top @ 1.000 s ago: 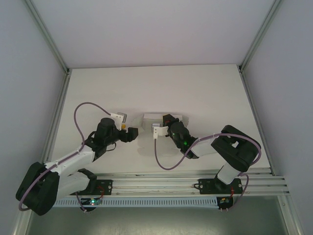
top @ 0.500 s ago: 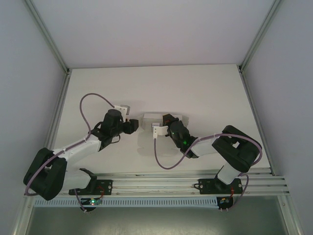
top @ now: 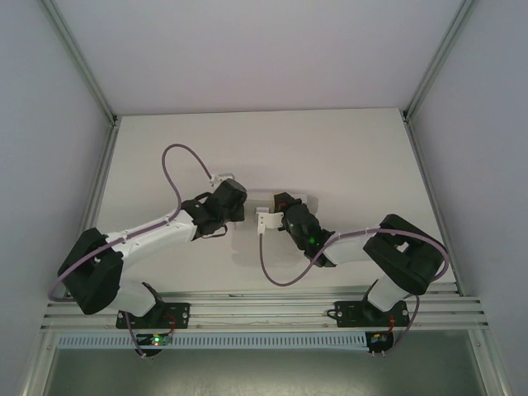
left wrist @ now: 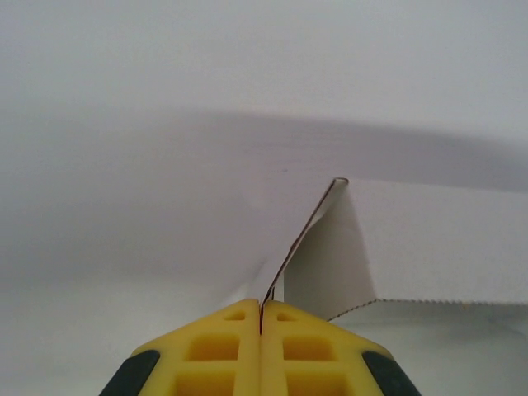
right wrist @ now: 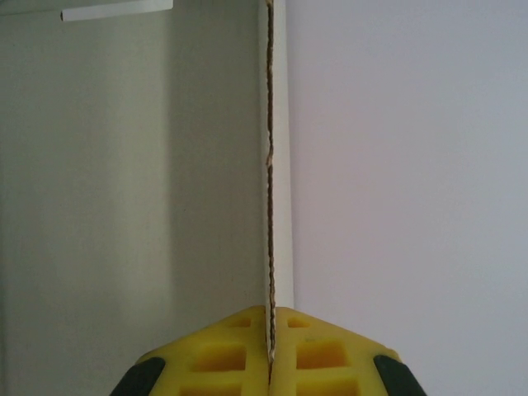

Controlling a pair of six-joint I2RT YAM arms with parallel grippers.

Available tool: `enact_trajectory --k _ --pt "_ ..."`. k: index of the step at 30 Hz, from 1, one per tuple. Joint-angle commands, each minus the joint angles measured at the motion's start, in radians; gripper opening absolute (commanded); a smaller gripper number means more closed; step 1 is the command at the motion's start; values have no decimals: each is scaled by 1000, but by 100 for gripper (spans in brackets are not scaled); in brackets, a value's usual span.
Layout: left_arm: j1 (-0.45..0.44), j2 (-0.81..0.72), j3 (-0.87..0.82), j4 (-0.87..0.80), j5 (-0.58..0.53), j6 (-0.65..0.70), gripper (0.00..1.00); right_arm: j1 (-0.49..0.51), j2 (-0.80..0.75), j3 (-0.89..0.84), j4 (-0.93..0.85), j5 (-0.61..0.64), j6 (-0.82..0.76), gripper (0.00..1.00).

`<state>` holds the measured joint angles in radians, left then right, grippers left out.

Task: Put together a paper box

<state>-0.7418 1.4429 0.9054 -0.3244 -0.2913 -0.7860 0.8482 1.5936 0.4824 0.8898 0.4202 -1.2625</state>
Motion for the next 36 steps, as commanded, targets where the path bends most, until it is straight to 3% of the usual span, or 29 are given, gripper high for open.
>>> enact_trajectory --k 1,7,14,19,21,26,28,30,33,36 --pt "-50 29 33 -161 -213 -309 0 23 -3 15 -46 30 14 0" --pt "-154 92 113 -170 -371 -436 0 39 -6 22 -52 45 24 0" --pt "-177 150 137 -117 -317 -477 1 38 -22 21 -78 42 43 0" --pt "-179 73 80 -80 -304 -435 20 32 -16 22 -88 47 49 0" --pt "-178 10 35 -53 -289 -386 34 28 -15 22 -88 51 47 0" --pt "-173 -189 -46 -87 -319 -285 58 17 -25 18 -95 36 49 0" --pt "-120 -274 -99 -88 -288 -231 72 14 -31 22 -114 32 51 0" --pt "10 -337 -149 -108 -167 -185 97 12 -32 24 -118 31 48 0" --pt "195 -388 -223 -108 -47 -146 100 11 -37 23 -122 26 48 0" --pt "274 -391 -264 -41 7 -75 100 8 -42 31 -144 23 57 0"
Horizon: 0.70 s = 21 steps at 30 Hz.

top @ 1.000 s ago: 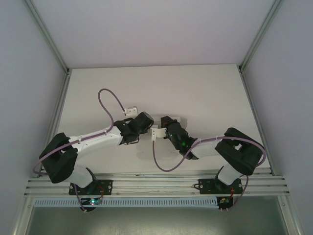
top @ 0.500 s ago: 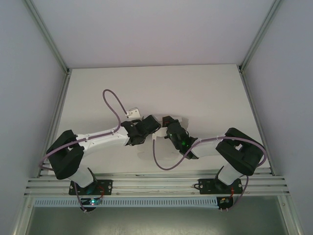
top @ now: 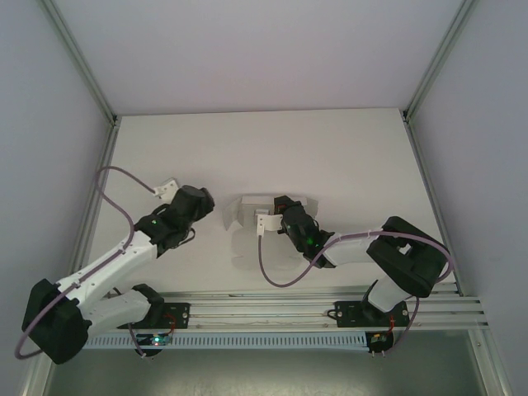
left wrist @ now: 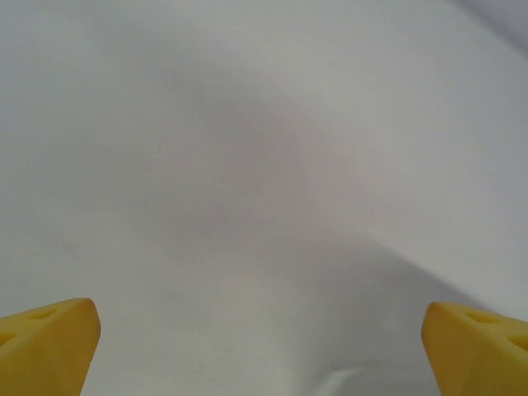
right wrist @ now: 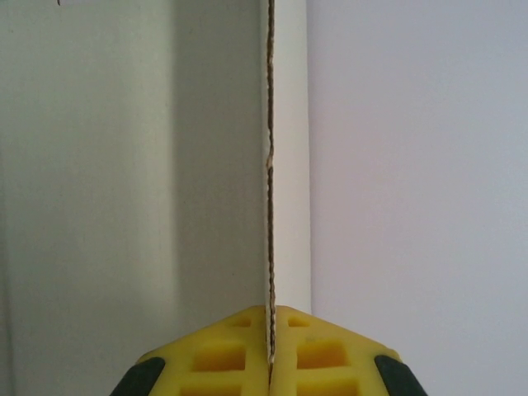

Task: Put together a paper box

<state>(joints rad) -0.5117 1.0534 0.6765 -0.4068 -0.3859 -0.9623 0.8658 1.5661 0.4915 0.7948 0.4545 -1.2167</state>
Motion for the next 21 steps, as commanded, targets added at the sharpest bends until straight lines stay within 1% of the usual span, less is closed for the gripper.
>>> enact_trajectory --k 1,7,10,11,13,17,19,21 --pt "49 8 -43 76 133 137 100 -10 -15 22 -54 -11 10 0" --pt "48 145 -70 295 417 321 100 -10 -18 24 -60 -23 23 0" --pt "44 207 -71 403 573 390 88 -6 -21 24 -67 -22 31 0" --pt "39 219 -74 432 601 397 85 -5 -24 25 -72 -20 33 0" --pt "31 236 -74 459 639 424 82 -3 -33 22 -77 -20 40 0" --pt "5 250 -79 473 646 470 79 -3 -43 22 -91 -20 50 0" --pt "-10 261 -84 476 653 492 76 -3 -39 26 -93 -19 51 0" --pt "-19 269 -98 497 647 503 76 -2 -34 27 -94 -17 50 0"
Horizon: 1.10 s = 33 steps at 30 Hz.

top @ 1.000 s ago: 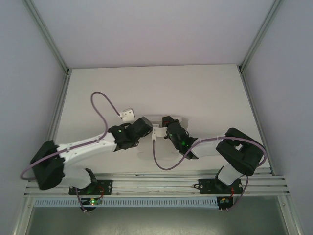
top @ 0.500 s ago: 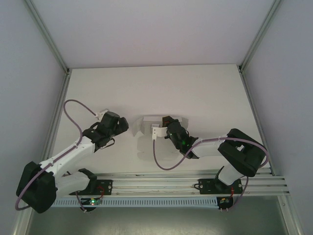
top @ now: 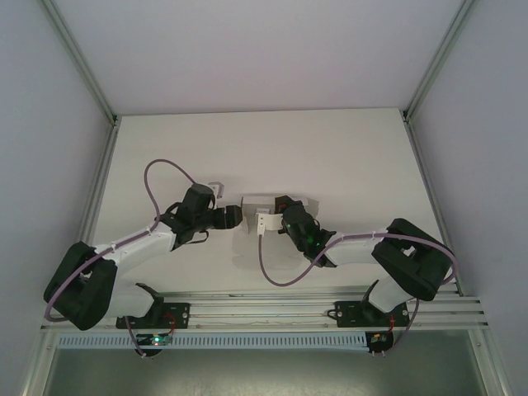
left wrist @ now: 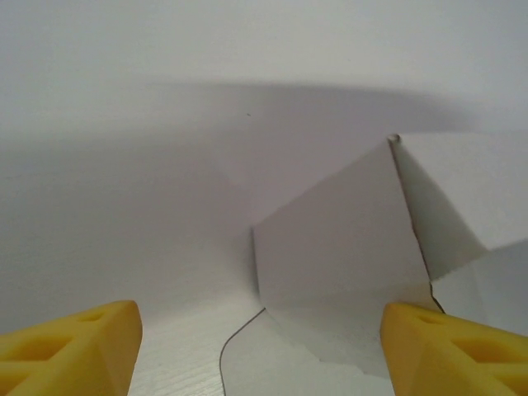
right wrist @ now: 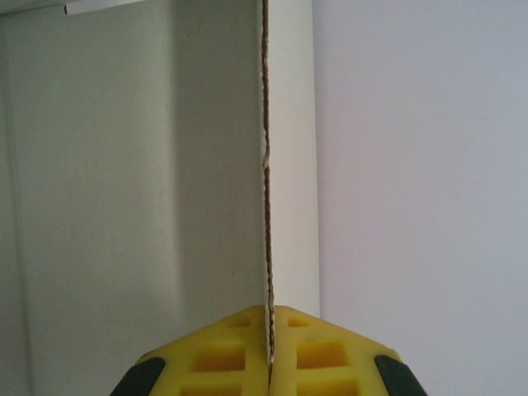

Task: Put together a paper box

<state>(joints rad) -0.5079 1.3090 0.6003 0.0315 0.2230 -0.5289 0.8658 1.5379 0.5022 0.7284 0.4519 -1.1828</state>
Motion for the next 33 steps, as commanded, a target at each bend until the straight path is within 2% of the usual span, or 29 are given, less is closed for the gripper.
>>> enact_trajectory --k 1,5,9,14,17,22,26,29,33 --pt "-22 19 -32 80 32 73 76 -1 -6 14 -28 -16 15 0" --pt "-31 49 -59 161 -8 127 73 -1 -4 15 -36 -25 21 0" --pt "-49 102 -134 391 20 243 72 -2 0 17 -50 -34 27 0" --pt "-50 155 -141 531 3 270 61 -2 2 13 -75 -63 23 0" --pt "-50 166 -174 623 39 267 61 10 -6 -25 -63 -78 -41 0" --pt "-52 185 -193 659 39 301 60 24 -7 -60 -3 -45 -90 0" --pt "-57 228 -192 739 39 306 56 53 63 -63 56 31 -169 0" --pt "-60 255 -197 816 20 311 57 72 106 -62 81 70 -172 0" --pt "-60 260 -171 803 -31 340 58 78 81 -63 33 60 -139 0"
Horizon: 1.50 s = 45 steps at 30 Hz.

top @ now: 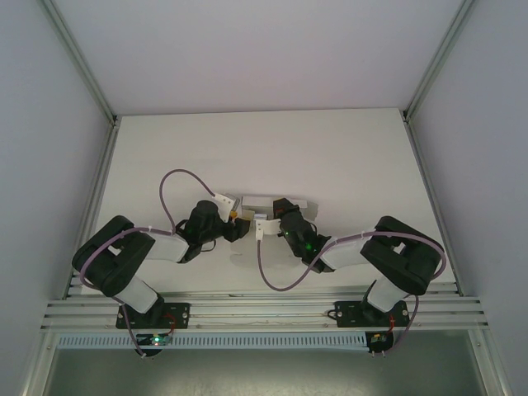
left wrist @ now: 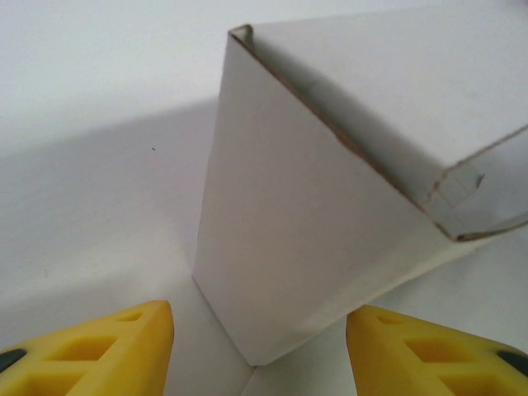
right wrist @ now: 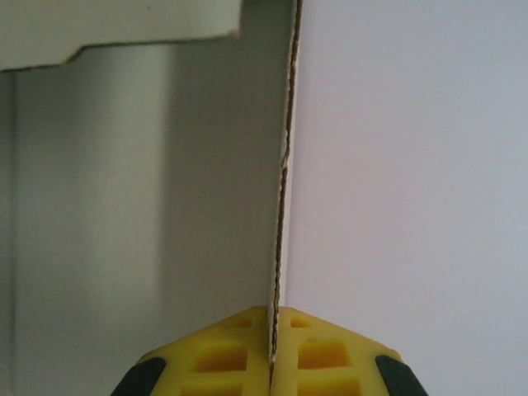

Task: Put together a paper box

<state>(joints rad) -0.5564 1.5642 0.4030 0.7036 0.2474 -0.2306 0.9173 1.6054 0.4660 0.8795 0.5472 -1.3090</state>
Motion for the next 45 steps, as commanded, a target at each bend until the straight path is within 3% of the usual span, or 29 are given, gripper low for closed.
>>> enact_trajectory --k 1,8,14,18,26,30,32,38,40,45 --pt "-11 4 37 121 -54 51 57 27 0 -20 -152 -41 8 0" --pt "-13 20 80 123 -129 81 64 28 -35 -4 -224 -67 57 0" --pt "-20 75 130 136 60 107 64 24 -5 11 -251 -64 67 0" --pt "-28 83 128 114 55 129 53 21 -4 12 -253 -69 69 0" --pt "-28 132 166 146 16 127 45 19 6 28 -292 -78 86 0" --pt "-29 175 174 252 6 97 42 11 -1 31 -317 -110 118 0" --pt "-29 201 168 322 5 93 34 3 -6 37 -335 -128 135 0" --pt "-42 262 203 375 -100 81 21 -11 -15 48 -380 -148 165 0" --pt "-60 268 217 352 -190 85 15 -12 -19 51 -395 -147 172 0" --pt "-124 269 252 240 -535 55 15 -28 -50 54 -438 -154 206 0"
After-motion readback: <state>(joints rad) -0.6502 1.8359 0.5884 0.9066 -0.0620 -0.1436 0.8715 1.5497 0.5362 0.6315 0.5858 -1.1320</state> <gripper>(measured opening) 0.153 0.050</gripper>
